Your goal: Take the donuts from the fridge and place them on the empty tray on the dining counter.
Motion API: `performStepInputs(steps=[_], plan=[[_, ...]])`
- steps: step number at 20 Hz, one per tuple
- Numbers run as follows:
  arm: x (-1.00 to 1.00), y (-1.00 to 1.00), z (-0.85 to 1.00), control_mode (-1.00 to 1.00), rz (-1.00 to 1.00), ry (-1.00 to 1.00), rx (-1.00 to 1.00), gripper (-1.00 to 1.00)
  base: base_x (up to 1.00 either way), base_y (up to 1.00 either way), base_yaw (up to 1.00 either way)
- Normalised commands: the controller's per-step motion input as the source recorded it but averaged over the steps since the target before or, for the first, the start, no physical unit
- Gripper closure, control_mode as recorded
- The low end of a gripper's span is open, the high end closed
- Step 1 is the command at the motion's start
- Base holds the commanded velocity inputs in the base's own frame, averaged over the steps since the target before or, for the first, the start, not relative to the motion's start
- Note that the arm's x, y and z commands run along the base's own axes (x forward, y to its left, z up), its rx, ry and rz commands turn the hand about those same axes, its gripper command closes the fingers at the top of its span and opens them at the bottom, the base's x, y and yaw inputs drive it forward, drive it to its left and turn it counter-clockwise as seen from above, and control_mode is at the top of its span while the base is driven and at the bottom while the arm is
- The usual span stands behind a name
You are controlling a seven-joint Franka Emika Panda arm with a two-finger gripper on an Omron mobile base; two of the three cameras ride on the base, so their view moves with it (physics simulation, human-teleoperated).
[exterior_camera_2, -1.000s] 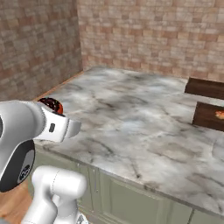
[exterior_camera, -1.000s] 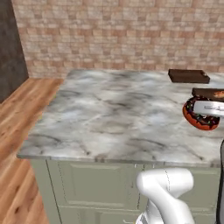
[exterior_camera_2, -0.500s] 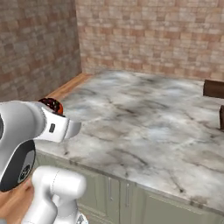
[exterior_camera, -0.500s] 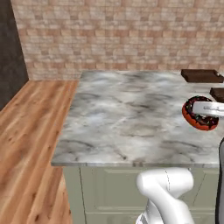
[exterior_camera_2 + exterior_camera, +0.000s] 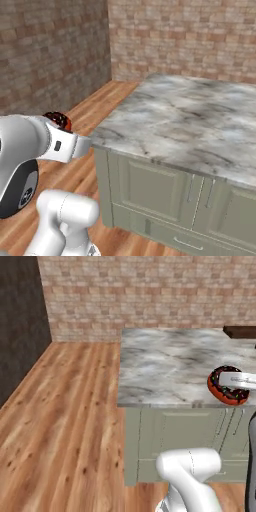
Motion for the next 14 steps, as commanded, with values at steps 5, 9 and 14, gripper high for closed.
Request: performStepInputs(steps=[5,9,14], plan=[[0.00,0.00,0.00,1.00,0.00,0.00,0.00,1.00,-0.37,1.00,-0.10],[0.00,0.00,0.00,1.00,0.00,0.00,0.00,1.00,0.39,1.00,-0.34],[0.00,0.00,0.00,1.00,0.00,0.00,0.00,1.00,0.68,1.00,-0.59]])
